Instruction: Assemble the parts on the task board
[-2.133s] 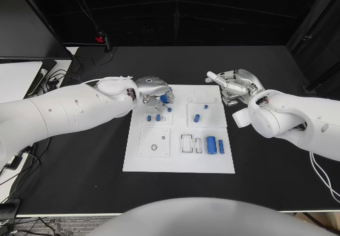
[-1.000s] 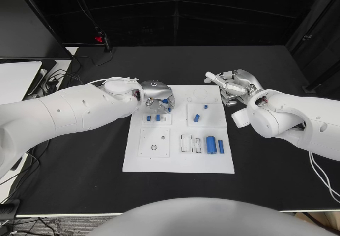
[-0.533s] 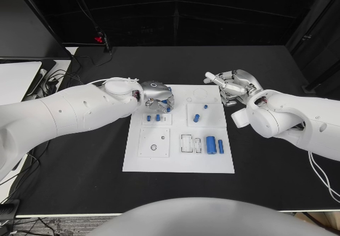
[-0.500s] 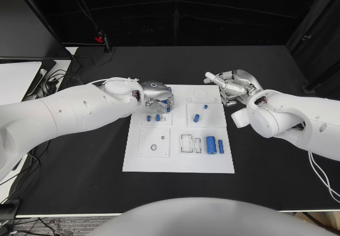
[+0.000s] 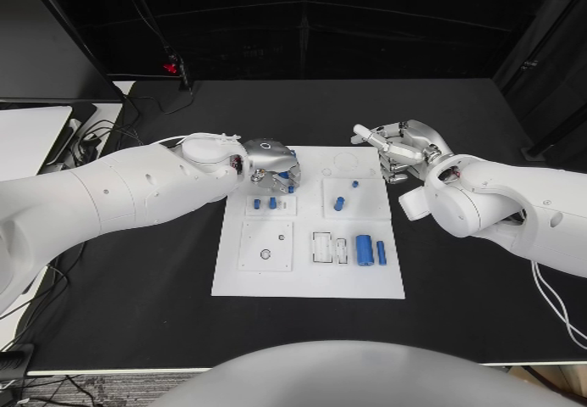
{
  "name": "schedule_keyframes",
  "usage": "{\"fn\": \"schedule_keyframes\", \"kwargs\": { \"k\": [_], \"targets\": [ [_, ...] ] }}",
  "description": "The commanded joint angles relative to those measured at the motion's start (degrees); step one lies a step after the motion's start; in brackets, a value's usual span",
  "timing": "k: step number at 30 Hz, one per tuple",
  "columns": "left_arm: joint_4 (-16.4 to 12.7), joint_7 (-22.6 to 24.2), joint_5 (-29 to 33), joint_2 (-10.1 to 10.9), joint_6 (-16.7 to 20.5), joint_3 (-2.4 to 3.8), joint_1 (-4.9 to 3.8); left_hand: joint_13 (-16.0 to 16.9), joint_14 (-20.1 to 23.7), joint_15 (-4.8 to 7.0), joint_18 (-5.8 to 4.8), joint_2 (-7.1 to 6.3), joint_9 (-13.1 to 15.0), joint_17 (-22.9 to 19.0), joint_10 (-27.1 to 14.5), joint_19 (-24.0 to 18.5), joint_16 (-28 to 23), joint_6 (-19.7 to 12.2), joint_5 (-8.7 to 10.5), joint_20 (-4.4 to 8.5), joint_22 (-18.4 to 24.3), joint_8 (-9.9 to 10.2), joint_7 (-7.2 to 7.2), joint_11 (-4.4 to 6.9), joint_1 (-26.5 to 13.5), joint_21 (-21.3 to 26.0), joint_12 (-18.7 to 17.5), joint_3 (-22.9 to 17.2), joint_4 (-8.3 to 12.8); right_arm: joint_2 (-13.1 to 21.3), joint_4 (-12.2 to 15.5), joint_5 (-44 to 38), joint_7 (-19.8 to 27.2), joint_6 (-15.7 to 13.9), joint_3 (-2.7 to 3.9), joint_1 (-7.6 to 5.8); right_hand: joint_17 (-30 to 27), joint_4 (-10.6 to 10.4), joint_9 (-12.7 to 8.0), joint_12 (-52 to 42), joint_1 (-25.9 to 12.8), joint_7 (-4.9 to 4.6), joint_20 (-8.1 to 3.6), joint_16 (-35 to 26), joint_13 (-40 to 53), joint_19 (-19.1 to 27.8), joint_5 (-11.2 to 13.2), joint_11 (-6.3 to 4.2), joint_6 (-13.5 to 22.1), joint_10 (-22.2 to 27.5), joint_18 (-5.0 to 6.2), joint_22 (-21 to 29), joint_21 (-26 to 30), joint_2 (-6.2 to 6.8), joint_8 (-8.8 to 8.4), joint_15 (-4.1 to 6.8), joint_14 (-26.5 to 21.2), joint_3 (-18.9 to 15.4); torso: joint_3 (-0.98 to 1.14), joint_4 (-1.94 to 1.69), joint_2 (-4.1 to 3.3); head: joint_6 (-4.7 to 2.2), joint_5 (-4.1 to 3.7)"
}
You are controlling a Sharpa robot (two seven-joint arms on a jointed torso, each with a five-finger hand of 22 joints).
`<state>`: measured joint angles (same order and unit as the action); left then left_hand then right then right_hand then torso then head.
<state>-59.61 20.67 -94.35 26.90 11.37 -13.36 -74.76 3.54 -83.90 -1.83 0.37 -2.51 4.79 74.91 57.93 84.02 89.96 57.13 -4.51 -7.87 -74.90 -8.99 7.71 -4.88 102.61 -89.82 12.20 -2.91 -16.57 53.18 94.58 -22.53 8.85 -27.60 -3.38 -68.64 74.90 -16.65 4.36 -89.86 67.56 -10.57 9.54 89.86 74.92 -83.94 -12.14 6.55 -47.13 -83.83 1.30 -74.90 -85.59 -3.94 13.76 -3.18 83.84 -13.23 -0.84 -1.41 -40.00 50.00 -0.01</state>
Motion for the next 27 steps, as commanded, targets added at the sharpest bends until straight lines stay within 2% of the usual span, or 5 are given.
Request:
{"fn": "schedule_keyframes", "kwargs": {
  "k": [1,24,27],
  "targets": [
    [0.1,-0.5,-0.9,-0.1,-0.8,-0.08,0.12,0.0,-6.1,0.35,-0.37,0.05,-0.1,15.1,0.6,6.0,0.0,0.3,-0.11,0.45,-15.1,0.2,0.08,-0.04,0.7,-0.2,-0.4,-0.5,0.0,0.0,0.0,-0.1,0.2,0.6,0.03,-0.08,15.1,0.0,-0.1,-0.1,0.1,0.07,-0.18,0.1,15.1,-2.0,-0.2,-0.17,0.3,-6.2,0.23,-13.1,0.3,-0.5,0.21,0.08,6.2,-0.4,0.01,0.0,0.0,0.0,-0.06],
    [0.4,-1.2,-0.9,-0.4,-3.3,-0.08,0.18,0.0,-6.1,0.39,-0.37,-0.28,-0.1,15.1,1.5,6.0,0.0,1.5,0.85,0.42,-15.1,0.2,-0.14,0.1,0.1,-0.2,-0.6,-1.3,0.0,0.1,0.1,0.0,0.1,0.7,0.03,-0.07,15.1,0.0,-0.1,-0.1,0.1,0.07,-0.18,0.1,15.1,-2.1,-0.2,-0.17,0.3,-6.2,0.23,-13.1,0.3,-0.54,0.28,0.09,6.2,-0.4,-0.01,-0.09,0.01,0.0,-0.23],
    [0.5,-1.3,-0.9,-0.5,-3.7,-0.08,0.18,0.0,-6.1,0.4,-0.37,-0.3,-0.1,15.1,1.5,6.0,0.0,1.6,0.86,0.42,-15.1,0.2,-0.15,0.12,0.2,-0.2,-0.7,-1.4,0.0,0.2,0.1,0.0,0.1,0.7,0.03,-0.07,15.1,0.0,-0.1,-0.1,0.1,0.07,-0.18,0.1,15.1,-2.1,-0.2,-0.17,0.3,-6.2,0.23,-13.1,0.3,-0.54,0.28,0.09,6.2,-0.4,-0.01,0.02,0.03,0.0,-0.14]
  ]
}}
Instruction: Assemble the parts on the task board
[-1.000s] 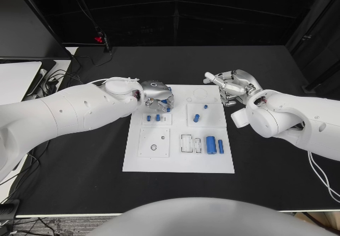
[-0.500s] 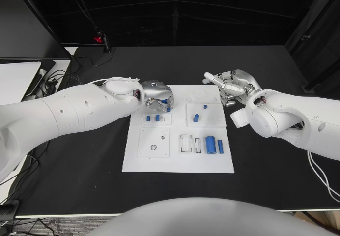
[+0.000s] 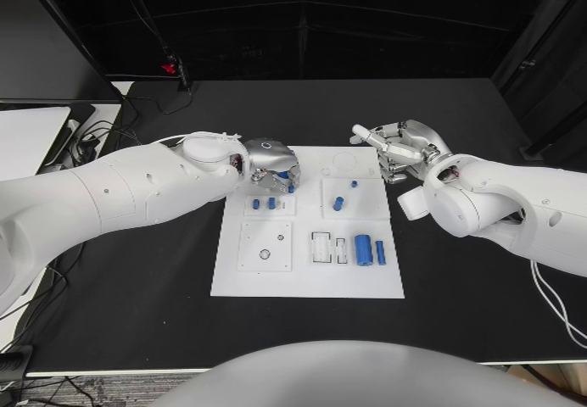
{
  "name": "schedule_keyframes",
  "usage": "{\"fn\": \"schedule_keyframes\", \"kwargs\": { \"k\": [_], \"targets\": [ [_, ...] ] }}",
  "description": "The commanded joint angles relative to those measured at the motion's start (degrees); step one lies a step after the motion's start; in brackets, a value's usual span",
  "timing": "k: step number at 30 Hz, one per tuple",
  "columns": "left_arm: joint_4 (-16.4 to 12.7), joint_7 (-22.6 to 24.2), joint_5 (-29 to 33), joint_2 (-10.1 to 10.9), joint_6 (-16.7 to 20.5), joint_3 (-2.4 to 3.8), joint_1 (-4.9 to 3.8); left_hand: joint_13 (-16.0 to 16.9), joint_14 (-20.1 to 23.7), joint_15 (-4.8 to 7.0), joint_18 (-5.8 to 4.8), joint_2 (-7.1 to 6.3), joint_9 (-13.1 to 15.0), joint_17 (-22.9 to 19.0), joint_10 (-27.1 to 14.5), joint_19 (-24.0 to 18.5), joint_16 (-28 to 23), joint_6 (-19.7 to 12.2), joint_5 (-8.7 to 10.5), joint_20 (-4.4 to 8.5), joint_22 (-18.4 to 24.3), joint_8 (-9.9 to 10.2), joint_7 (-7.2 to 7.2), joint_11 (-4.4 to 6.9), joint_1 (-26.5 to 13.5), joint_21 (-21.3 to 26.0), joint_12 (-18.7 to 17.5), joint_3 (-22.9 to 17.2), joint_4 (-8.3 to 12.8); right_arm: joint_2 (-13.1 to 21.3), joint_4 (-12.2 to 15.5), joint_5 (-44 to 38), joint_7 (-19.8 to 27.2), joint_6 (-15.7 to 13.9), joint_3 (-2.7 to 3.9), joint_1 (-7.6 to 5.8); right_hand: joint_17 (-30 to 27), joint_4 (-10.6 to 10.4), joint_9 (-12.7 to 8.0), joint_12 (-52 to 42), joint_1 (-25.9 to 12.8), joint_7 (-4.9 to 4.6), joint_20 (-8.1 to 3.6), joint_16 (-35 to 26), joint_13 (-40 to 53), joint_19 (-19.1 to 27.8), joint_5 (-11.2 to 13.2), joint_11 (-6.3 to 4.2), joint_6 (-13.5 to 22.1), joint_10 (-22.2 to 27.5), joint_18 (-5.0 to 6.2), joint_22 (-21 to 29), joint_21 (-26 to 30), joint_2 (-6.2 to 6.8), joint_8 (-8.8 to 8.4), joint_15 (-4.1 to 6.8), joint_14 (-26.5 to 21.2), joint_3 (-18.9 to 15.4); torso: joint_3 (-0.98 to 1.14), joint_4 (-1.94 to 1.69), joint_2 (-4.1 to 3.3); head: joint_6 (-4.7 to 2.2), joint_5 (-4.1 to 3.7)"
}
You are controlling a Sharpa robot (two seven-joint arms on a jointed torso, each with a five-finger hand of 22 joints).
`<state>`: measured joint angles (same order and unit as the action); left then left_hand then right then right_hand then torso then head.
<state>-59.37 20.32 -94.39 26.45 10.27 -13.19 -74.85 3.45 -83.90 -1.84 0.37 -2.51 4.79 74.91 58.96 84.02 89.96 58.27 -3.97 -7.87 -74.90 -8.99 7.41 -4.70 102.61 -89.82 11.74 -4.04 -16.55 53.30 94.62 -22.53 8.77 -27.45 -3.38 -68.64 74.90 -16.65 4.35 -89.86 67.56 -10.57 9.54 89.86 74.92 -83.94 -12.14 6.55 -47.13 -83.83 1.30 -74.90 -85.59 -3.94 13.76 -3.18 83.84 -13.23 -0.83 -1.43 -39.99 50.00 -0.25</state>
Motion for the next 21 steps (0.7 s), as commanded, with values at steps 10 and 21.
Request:
{"fn": "schedule_keyframes", "kwargs": {
  "k": [10,21],
  "targets": [
    [0.4,-0.9,-0.8,-0.5,-3.2,-0.24,0.28,0.1,-6.1,0.47,-0.37,-0.26,0.0,15.1,1.2,6.0,0.0,1.2,0.36,0.46,-15.1,0.0,0.04,0.04,0.2,-0.2,-0.2,-0.8,0.0,0.0,0.1,0.1,0.2,0.5,0.03,-0.08,15.1,0.0,-0.1,-0.1,0.1,0.08,-0.18,0.1,15.1,-2.1,-0.2,-0.18,0.3,-6.2,0.21,-13.1,0.2,-0.55,0.3,0.08,6.2,-0.5,0.0,0.04,0.0,0.0,0.04],
    [0.5,-1.0,-0.8,-0.5,-3.9,-0.24,0.29,0.1,-6.1,0.63,-0.37,-0.15,0.1,15.1,2.3,6.0,0.0,2.6,0.51,0.58,-15.1,-0.2,-0.17,0.23,-0.5,-0.2,-0.3,-1.6,-0.1,0.0,0.1,0.1,0.1,0.5,0.03,-0.08,15.1,0.0,-0.1,-0.1,0.1,0.08,-0.18,0.1,15.1,-2.1,-0.2,-0.18,0.3,-6.2,0.21,-13.1,0.2,-0.55,0.3,0.08,6.2,-0.5,0.0,0.0,0.02,0.0,-0.07]
  ]
}}
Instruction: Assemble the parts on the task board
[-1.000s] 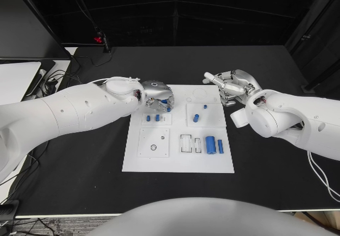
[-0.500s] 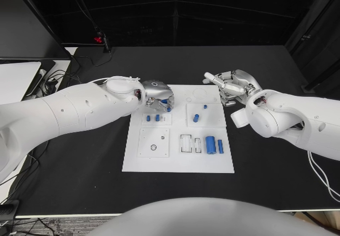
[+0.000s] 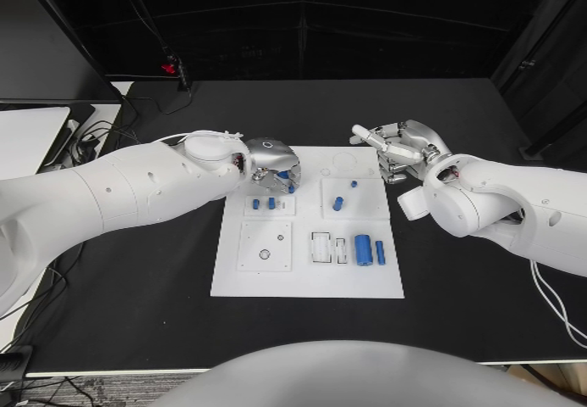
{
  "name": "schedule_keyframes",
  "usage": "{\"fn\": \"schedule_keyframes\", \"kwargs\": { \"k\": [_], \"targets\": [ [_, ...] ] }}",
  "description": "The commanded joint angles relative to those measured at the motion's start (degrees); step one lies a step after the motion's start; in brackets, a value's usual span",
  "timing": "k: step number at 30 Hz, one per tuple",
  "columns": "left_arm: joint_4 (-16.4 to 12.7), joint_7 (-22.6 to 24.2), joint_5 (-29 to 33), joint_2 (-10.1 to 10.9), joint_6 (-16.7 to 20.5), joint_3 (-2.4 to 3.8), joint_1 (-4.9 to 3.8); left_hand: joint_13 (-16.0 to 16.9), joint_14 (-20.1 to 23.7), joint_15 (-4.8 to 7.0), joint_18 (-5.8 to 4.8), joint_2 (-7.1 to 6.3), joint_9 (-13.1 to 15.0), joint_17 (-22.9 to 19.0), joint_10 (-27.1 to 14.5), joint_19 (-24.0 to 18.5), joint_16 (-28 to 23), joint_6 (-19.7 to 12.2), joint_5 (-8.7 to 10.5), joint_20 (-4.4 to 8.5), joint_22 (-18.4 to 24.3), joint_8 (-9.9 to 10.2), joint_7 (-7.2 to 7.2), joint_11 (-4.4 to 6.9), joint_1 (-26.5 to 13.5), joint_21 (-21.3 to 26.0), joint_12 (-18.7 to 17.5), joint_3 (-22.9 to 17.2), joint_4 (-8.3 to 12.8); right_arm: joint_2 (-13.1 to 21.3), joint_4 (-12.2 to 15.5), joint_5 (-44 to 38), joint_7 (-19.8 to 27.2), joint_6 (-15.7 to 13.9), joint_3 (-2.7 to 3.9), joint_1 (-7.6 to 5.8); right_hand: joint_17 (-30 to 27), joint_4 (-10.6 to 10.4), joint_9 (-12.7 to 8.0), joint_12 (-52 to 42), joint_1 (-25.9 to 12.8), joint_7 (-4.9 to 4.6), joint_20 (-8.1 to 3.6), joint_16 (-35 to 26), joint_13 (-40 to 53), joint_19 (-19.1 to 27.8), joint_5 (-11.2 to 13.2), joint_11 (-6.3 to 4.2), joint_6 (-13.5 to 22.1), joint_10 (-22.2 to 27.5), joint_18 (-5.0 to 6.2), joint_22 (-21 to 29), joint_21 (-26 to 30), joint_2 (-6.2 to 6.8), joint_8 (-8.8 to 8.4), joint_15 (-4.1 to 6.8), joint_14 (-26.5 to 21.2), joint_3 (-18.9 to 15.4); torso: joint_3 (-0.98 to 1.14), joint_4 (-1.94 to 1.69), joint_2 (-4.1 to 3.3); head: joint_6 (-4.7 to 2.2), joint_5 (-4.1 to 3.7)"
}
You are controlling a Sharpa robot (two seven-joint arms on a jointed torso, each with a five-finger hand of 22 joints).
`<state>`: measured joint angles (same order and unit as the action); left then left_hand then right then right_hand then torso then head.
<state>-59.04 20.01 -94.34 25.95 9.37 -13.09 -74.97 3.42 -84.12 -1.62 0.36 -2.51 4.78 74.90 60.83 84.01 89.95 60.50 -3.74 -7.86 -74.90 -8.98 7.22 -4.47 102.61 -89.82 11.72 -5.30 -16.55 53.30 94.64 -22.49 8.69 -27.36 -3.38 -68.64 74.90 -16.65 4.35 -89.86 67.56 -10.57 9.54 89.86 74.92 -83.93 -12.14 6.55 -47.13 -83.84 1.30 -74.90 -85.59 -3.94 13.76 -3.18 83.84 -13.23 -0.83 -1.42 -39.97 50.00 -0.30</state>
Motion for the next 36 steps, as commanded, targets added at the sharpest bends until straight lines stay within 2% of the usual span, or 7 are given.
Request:
{"fn": "schedule_keyframes", "kwargs": {
  "k": [1,9,23,31,36],
  "targets": [
    [0.1,-0.7,-0.9,0.0,-3.0,-0.34,0.41,0.1,-5.9,0.45,-0.36,-0.07,0.2,15.1,0.6,6.0,0.1,0.6,0.28,0.59,-15.1,-0.3,-0.02,0.04,-0.5,-0.2,-0.2,-0.5,-0.1,0.0,0.1,0.1,0.2,0.4,0.03,-0.08,15.1,0.0,-0.1,-0.1,0.1,0.08,-0.18,0.1,15.1,-2.1,-0.2,-0.18,0.3,-6.2,0.22,-13.1,0.2,-0.55,0.3,0.08,6.2,-0.5,0.01,-0.01,0.01,0.0,-0.01],
    [0.1,0.3,-0.9,0.1,-0.6,-0.34,0.42,0.1,-5.9,0.63,-0.36,0.15,0.4,15.1,1.7,6.0,0.1,1.7,0.24,0.74,-15.1,-0.4,-0.17,0.21,-0.9,-0.2,-0.4,-1.2,0.0,-0.1,0.0,0.1,0.2,0.4,0.03,-0.08,15.1,0.0,-0.1,-0.1,0.1,0.08,-0.18,0.1,15.1,-2.1,-0.2,-0.18,0.3,-6.2,0.22,-13.1,0.2,-0.55,0.3,0.08,6.2,-0.5,-0.02,-0.02,0.0,0.0,0.03],
    [-0.4,2.9,-0.9,1.1,8.9,-0.32,0.32,0.1,-5.9,0.62,-0.36,0.19,0.5,15.1,2.6,6.0,0.1,2.5,-0.06,0.8,-15.1,-0.3,-0.09,0.16,-1.1,-0.2,-0.5,-1.8,0.0,-0.1,-0.2,0.1,0.2,0.4,0.03,-0.08,15.1,0.0,-0.1,-0.1,0.1,0.08,-0.18,0.1,15.1,-2.1,-0.2,-0.18,0.3,-6.2,0.22,-13.1,0.2,-0.55,0.3,0.08,6.2,-0.5,0.0,0.0,-0.01,0.0,-0.03],
    [-1.6,3.4,-0.9,2.2,11.0,-0.31,-0.18,0.1,-5.9,0.57,-0.36,0.09,0.5,15.1,2.9,6.0,0.1,2.7,-0.11,0.8,-15.1,-0.2,0.03,0.04,-1.6,-0.2,-0.7,-2.0,-0.1,0.0,-0.2,0.1,0.1,0.3,0.03,-0.07,15.1,0.0,-0.1,-0.1,0.1,0.08,-0.18,0.1,15.1,-2.1,-0.2,-0.18,0.3,-6.2,0.22,-13.1,0.2,-0.55,0.3,0.08,6.2,-0.5,0.02,0.0,0.01,0.0,-0.13],
    [-3.0,3.6,-0.9,3.2,12.1,-0.31,-0.79,0.0,-5.9,0.53,-0.36,0.05,0.5,15.1,3.0,6.0,0.1,2.8,-0.11,0.8,-15.1,-0.1,0.04,0.02,-1.9,-0.2,-0.9,-2.0,-0.2,0.0,-0.2,0.1,0.0,0.3,0.03,-0.07,15.1,0.0,-0.1,-0.1,0.1,0.08,-0.18,0.1,15.1,-2.1,-0.2,-0.18,0.3,-6.2,0.22,-13.1,0.2,-0.55,0.3,0.08,6.2,-0.5,0.01,0.02,-0.01,0.0,-0.12]
  ]
}}
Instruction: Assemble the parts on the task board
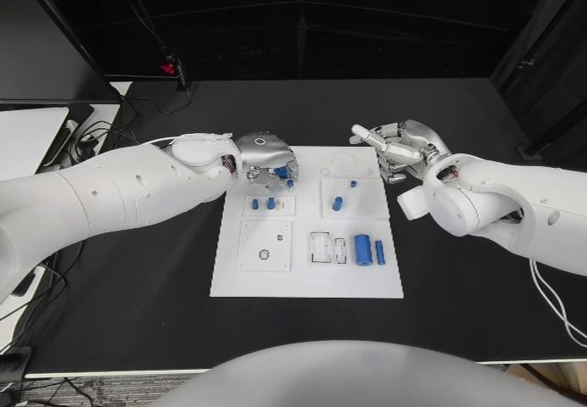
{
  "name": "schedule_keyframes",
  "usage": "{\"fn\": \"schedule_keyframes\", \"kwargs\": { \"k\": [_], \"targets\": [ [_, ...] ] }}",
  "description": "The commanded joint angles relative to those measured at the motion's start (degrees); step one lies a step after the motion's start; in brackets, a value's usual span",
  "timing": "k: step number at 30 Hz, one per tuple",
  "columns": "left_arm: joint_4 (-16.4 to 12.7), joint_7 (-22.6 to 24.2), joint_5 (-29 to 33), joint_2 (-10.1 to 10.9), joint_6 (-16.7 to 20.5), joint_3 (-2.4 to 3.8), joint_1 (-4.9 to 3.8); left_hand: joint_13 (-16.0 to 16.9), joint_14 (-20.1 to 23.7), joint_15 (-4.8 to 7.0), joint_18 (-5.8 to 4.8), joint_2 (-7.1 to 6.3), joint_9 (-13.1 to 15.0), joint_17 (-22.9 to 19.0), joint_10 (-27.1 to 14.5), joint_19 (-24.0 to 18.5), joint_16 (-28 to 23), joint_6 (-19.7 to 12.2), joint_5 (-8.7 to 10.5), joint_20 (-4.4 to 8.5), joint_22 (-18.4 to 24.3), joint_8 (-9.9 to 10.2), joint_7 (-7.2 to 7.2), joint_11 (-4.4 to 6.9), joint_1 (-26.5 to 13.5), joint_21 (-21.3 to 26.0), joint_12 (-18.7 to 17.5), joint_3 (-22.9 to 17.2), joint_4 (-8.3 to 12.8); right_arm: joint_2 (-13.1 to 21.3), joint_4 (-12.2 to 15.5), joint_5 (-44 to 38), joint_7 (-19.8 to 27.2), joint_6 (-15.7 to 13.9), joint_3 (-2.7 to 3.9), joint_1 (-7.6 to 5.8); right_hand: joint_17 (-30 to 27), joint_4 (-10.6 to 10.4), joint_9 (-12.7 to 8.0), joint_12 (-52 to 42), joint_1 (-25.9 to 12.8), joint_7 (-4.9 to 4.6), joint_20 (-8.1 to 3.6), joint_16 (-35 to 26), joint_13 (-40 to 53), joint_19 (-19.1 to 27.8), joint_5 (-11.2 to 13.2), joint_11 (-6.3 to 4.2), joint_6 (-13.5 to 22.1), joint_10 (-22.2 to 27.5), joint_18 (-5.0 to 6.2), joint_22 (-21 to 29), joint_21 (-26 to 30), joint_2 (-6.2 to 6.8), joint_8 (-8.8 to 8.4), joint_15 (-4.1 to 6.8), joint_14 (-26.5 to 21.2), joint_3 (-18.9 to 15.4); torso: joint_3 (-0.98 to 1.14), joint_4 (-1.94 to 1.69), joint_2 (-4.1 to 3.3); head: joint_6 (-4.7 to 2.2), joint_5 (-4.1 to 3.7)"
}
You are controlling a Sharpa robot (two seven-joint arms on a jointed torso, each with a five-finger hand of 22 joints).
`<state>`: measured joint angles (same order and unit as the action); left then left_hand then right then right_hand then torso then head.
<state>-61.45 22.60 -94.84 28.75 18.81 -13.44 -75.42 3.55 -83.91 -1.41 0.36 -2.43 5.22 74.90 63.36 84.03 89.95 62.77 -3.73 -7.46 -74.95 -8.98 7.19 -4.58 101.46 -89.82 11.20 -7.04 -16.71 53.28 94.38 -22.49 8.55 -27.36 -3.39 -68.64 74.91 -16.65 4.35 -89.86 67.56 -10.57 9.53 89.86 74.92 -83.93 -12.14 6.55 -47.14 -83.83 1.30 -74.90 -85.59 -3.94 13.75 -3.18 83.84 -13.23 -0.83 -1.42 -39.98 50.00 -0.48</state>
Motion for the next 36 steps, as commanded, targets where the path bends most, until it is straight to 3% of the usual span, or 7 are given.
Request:
{"fn": "schedule_keyframes", "kwargs": {
  "k": [1,12,36],
  "targets": [
    [-0.8,1.1,-0.4,0.6,2.9,0.03,-0.51,-0.1,-6.1,0.33,-0.36,-0.05,0.1,15.1,0.5,6.0,0.0,0.5,-0.13,0.4,-15.1,-0.1,0.06,0.14,-0.9,-0.2,-0.4,-0.3,0.0,0.1,0.0,0.1,0.1,0.3,0.03,-0.07,15.1,0.0,-0.1,-0.1,0.1,0.11,-0.18,0.1,15.1,-2.0,-0.2,-0.2,0.2,-6.2,0.24,-13.0,0.3,-0.61,0.42,0.1,6.2,-0.6,0.01,0.03,-0.02,0.0,0.08],
    [-2.8,0.4,-0.4,3.1,1.8,0.03,-1.97,-0.1,-6.1,0.37,-0.36,-0.1,0.0,15.1,0.6,6.0,0.0,0.6,-0.1,0.41,-15.1,0.1,-0.01,0.2,-1.3,-0.2,-0.6,-0.5,0.0,0.2,0.0,0.1,0.0,0.1,0.03,-0.07,15.1,0.0,-0.1,-0.1,0.1,0.11,-0.18,0.1,15.1,-2.0,-0.2,-0.21,0.2,-6.2,0.25,-13.0,0.3,-0.62,0.43,0.1,6.2,-0.6,0.0,-0.08,-0.02,0.0,0.21],
    [-6.5,-1.9,-0.4,8.5,-1.6,0.02,-2.65,-0.1,-6.1,0.4,-0.36,0.06,0.0,15.1,0.6,6.0,0.0,0.7,0.12,0.44,-15.1,0.4,-0.02,0.19,-2.1,-0.2,-1.1,-0.9,0.0,0.3,0.0,0.1,0.0,0.0,0.02,-0.01,15.1,0.0,-0.1,-0.1,0.1,0.11,-0.18,0.1,15.1,-2.0,-0.2,-0.21,0.2,-6.2,0.25,-13.0,0.3,-0.62,0.43,0.1,6.2,-0.6,0.02,0.01,0.03,0.0,0.75]
  ]
}}
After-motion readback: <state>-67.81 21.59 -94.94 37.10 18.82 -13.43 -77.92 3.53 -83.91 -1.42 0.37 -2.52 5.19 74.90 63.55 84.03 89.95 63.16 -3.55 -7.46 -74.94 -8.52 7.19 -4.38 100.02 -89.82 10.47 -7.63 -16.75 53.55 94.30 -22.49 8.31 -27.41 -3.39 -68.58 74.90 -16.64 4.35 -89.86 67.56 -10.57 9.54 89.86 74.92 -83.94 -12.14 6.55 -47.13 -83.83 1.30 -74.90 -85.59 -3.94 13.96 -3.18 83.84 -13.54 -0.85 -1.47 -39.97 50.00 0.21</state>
